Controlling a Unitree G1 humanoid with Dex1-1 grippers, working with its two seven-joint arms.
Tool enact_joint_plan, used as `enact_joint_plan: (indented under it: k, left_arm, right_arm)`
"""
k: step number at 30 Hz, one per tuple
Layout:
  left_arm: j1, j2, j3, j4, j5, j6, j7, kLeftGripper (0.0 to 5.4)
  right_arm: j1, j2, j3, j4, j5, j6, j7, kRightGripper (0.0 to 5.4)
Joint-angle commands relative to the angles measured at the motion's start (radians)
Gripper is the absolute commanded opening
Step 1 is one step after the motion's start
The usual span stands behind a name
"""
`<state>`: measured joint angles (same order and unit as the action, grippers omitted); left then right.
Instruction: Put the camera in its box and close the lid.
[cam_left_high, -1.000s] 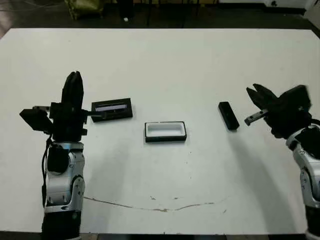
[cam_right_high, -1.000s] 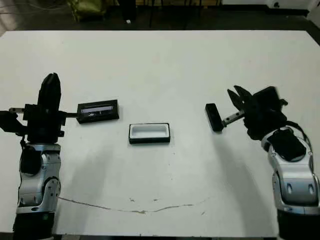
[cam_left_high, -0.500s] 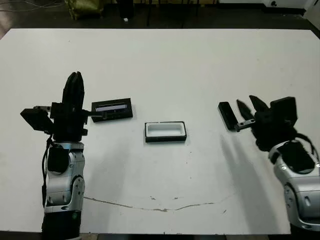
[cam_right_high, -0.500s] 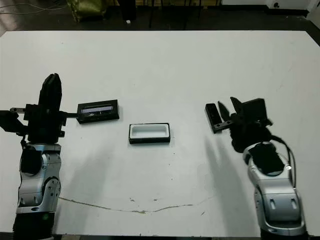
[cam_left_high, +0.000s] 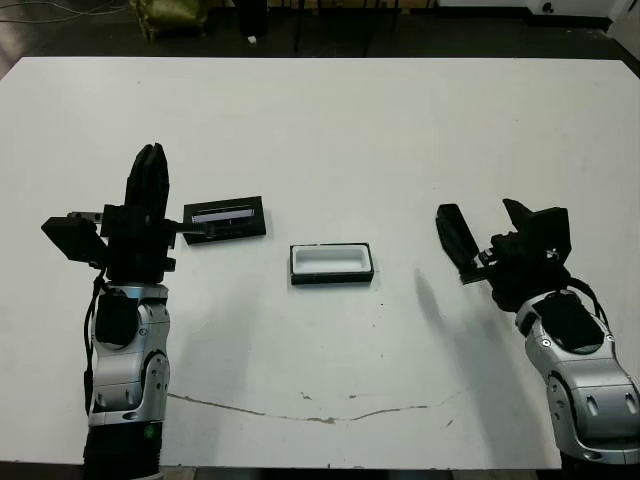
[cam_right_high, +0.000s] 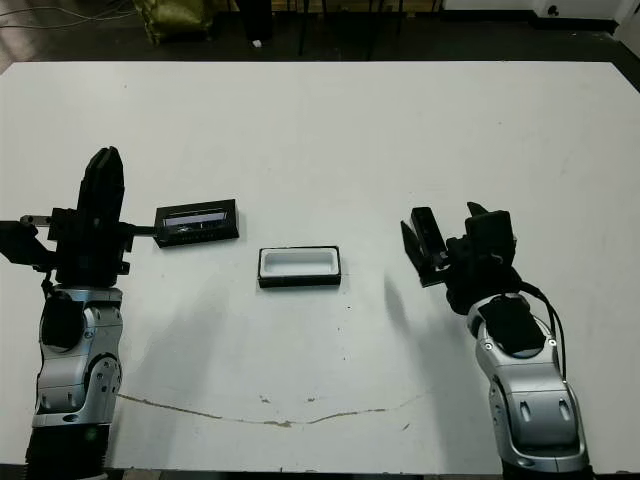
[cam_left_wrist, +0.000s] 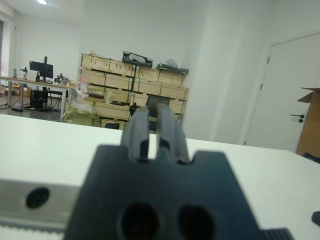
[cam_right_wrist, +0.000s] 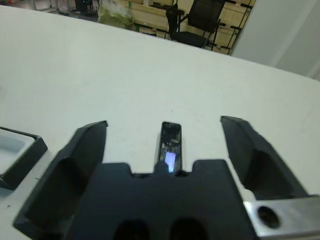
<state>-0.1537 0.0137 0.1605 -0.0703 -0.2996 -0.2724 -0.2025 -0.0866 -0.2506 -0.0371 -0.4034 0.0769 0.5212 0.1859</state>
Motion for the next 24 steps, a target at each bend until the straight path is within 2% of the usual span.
enact_joint_plan:
  k: [1,7,11,19,24]
  left_arm:
    - [0.013,0.011,0.002,0.012,-0.006,0.012,-0.005,0.0]
    - [0.01,0.013,0.003,0.016,0.001,0.009,-0.003,0.0]
    - [0.01,0.016,0.004,0.021,0.0,0.002,-0.01,0.0]
    - [0.011,0.013,0.002,0.016,0.002,0.012,-0.004,0.0]
    - [0.012,0.015,0.005,0.023,-0.001,0.003,-0.011,0.0]
  right_arm:
    - [-0.005,0.01,0.001,0.02,-0.006,0.05,-0.021,5.39]
    - [-0.042,0.023,-0.002,0.038,-0.009,0.126,-0.048,5.39]
    - [-0.07,0.025,-0.02,0.073,0.016,0.144,-0.036,5.39]
    - [-0.156,0.032,-0.044,0.089,0.062,0.296,-0.039,5.39]
    - [-0.184,0.056,-0.058,0.113,0.075,0.337,-0.058,5.39]
